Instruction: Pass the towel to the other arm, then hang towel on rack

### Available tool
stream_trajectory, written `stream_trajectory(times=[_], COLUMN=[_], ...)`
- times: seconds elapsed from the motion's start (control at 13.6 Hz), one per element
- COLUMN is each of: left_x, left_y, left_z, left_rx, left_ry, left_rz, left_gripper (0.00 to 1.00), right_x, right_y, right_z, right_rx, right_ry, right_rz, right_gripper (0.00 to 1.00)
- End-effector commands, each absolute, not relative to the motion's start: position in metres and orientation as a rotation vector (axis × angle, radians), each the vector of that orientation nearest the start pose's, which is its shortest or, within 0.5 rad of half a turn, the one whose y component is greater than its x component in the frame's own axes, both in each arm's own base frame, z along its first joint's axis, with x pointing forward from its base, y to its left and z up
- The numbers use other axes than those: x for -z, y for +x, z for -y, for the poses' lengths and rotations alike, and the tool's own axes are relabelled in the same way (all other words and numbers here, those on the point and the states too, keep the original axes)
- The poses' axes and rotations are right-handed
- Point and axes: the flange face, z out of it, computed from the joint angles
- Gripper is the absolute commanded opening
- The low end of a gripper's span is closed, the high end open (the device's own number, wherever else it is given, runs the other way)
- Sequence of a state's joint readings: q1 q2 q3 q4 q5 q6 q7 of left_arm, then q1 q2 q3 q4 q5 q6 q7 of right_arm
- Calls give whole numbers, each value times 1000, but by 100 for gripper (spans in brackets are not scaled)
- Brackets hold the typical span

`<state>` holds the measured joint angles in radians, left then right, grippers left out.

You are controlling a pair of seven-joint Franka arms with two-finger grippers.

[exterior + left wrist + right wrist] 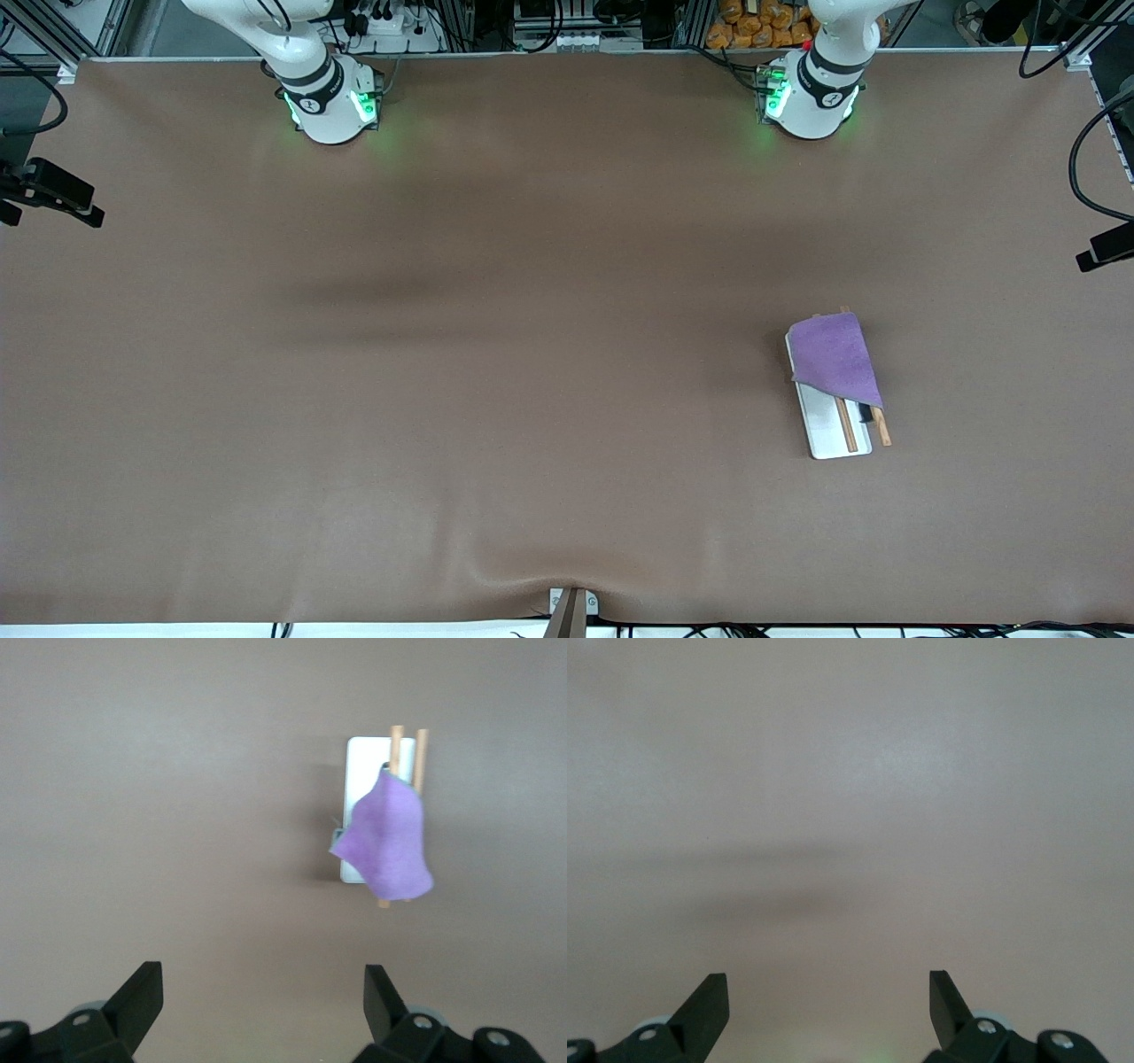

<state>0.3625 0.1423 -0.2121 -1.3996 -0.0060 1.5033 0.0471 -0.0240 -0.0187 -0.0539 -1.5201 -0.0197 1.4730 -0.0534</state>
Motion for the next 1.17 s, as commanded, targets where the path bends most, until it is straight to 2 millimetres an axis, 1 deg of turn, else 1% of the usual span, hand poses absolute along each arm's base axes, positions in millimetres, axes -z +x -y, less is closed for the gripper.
stream_trajectory(times=[0.0, 0.07, 0.15, 0.22, 0.29, 0.44, 0.59, 0.73, 0.81, 0.95, 1.1], left_x=[-638, -640, -642, -644, -648, -640, -637, -633, -628, -625, -627], left_y=[569, 568, 570, 568, 562, 557, 558, 553, 550, 548, 548], left_z=[-79, -71, -57, -65, -57, -48, -47, -39, -37, -31, -17], left_rx=[-8, -3, 2, 3, 5, -28, -28, -28, -9, 35, 40], left_ry=[-3189, -3183, -3157, -3126, -3123, -3126, -3125, -3127, -3127, -3126, -3126], left_rz=[121, 99, 50, 72, 55, 33, 35, 20, 15, 0, -5], left_gripper=[100, 100, 100, 100, 100, 100, 100, 100, 100, 100, 100], right_x=[-651, -652, -653, -652, -652, -652, -652, -651, -652, -651, -651], right_y=[534, 534, 534, 534, 535, 535, 535, 534, 535, 536, 536], right_z=[44, 44, 44, 44, 44, 44, 44, 44, 44, 43, 44], right_rx=[-50, -45, -43, -47, -40, -40, -43, -48, -43, -38, -38], right_ry=[-3154, -3154, -3154, -3154, -3155, -3155, -3155, -3156, -3155, -3155, -3155], right_rz=[-41, -39, -41, -41, -41, -39, -38, -41, -41, -36, -41], right_gripper=[100, 100, 100, 100, 100, 100, 100, 100, 100, 100, 100])
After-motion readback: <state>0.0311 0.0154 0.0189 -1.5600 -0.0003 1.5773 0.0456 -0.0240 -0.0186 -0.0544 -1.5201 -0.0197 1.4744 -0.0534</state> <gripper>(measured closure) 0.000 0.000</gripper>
